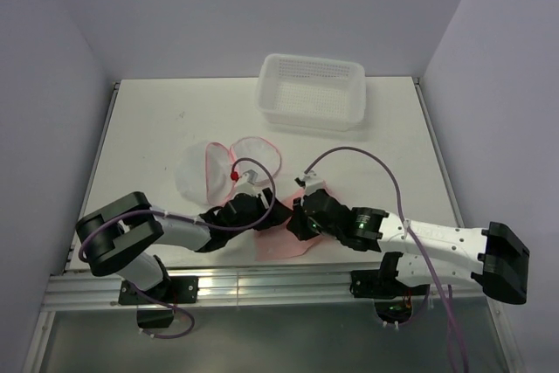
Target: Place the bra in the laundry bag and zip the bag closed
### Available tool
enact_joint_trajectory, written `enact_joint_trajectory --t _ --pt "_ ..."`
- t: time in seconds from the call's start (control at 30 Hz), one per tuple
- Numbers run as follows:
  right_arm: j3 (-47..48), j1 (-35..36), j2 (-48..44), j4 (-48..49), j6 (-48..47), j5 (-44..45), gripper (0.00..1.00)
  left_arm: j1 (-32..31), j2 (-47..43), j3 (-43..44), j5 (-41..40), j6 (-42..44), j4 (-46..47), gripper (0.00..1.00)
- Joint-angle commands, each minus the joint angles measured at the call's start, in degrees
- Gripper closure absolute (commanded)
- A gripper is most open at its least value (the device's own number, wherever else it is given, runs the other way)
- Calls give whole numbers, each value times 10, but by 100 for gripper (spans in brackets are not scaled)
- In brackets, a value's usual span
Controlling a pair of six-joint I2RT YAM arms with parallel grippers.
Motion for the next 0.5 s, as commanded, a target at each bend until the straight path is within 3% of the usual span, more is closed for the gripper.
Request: enact_joint_trajectory --t 0.0,0.07,0.1,0.2,0.33,0.47 --pt "28 31 12 51 26 36 100 3 -20 -31 -14 -32 52 28" --pt "31 32 6 44 23 46 100 4 -51 -55 -21 -36 46 32" --pt "33 32 4 39 21 55 100 4 -63 -61 -25 -35 37 45" --pt "43 32 6 51 10 47 100 4 -84 -76 -24 -39 19 57" --pt "66 32 54 97 -4 -17 100 4 -71 -92 -26 -48 42 56" --pt "73 32 103 121 -5 -19 100 4 -90 -108 -26 -59 43 55"
